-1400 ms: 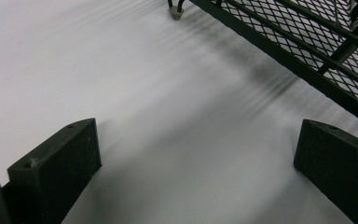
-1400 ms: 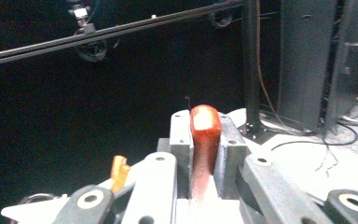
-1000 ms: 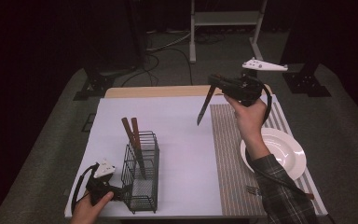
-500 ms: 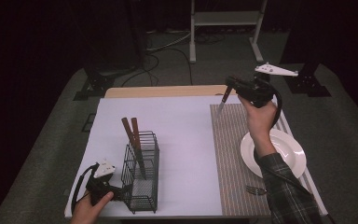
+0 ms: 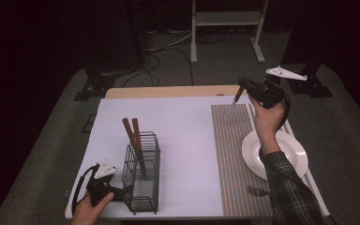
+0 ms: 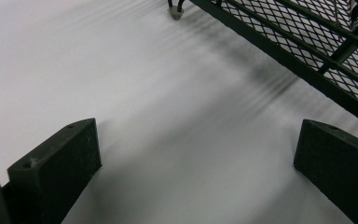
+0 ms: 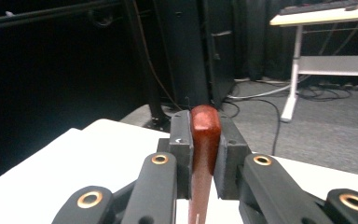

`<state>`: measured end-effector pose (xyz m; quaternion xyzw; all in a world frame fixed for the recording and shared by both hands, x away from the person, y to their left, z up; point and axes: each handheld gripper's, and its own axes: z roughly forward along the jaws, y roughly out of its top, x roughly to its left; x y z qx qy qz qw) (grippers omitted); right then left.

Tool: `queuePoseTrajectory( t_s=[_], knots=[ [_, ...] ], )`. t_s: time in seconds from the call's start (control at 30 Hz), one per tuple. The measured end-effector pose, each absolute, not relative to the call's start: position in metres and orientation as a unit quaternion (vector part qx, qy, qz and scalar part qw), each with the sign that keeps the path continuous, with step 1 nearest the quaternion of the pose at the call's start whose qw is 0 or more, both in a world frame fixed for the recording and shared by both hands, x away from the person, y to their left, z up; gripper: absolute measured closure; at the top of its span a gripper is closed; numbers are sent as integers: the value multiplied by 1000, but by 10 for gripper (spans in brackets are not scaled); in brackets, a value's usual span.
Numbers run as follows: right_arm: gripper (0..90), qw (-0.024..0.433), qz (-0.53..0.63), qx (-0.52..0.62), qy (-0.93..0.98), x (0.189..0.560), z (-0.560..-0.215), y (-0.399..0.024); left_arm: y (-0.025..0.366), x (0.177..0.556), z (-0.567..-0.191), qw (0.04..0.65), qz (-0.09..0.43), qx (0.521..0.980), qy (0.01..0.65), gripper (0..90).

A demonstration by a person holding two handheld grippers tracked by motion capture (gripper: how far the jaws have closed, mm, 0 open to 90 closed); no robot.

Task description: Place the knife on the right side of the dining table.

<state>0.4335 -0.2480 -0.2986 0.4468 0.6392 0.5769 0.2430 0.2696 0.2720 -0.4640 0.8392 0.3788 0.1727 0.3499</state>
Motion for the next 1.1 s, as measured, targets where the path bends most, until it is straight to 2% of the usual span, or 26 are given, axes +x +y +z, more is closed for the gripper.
queuePoseTrajectory(
  t_s=[0.57,1.1],
  knots=[
    [796,263,559,503,605,446,-338,-275,272,270,-464,350,173,839,379,0],
    [787,265,552,516,599,446,-349,-282,272,270,-464,350,173,839,379,0]
  ],
)
